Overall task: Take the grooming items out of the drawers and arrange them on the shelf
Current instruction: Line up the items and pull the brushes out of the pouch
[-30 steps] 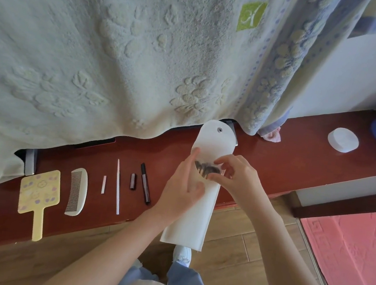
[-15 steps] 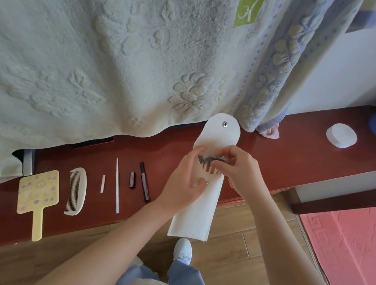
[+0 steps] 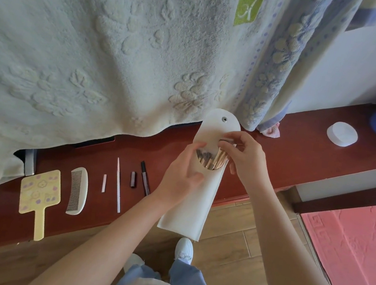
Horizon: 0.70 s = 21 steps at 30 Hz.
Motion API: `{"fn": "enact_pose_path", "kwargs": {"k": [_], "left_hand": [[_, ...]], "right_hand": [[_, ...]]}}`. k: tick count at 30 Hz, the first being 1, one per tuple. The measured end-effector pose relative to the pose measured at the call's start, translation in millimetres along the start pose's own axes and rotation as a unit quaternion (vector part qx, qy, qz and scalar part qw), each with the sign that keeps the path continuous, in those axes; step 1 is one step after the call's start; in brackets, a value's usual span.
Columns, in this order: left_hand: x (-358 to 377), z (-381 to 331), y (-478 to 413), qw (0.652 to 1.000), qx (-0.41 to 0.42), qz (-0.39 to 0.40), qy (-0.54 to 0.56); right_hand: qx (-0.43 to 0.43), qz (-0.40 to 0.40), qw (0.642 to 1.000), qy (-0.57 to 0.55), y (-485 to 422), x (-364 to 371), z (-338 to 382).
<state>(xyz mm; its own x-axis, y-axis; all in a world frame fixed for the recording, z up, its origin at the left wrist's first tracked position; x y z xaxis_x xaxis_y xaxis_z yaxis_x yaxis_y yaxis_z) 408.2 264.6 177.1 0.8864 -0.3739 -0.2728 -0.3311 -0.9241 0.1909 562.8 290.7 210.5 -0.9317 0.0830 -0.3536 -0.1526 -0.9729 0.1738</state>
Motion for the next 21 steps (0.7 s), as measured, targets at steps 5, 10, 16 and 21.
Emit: {"fn": "enact_pose_path", "kwargs": {"k": [5,10,16,21], "left_hand": [[-5.4,1.6,0.8,0.999,-0.001,-0.026,0.026],[-5.3,2.2,5.0,0.999,0.014,-0.034,0.008],[-4.5,5.7,6.8,0.998,0.033,-0.027,-0.037],[-3.1,9.4,9.7,0.999,0.033,-0.023,-0.025]], "right_hand": [[0.032,0.05,0.996,0.074,2.4,7.5,-3.8],[0.039,0.103,0.989,0.099,-0.3,19.5,-3.1],[0.031,0.103,0.989,0.098,-7.1,19.5,2.8],[0.042,0.076,0.996,-0.033,-12.6,12.4,11.2]]}}
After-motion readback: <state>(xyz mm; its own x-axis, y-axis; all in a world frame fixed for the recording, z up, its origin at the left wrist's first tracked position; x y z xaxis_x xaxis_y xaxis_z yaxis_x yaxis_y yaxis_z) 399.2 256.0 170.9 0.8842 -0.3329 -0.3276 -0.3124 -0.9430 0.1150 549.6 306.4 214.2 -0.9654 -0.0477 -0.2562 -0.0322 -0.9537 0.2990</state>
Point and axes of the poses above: each hand's wrist, its own y-axis away from the middle knuckle, its own x-axis out of the palm, z = x × y, the point moved 10 cm from there along -y, towards the middle knuckle, and after that the axes turned 3 degrees about z, right-handed, at the moved point
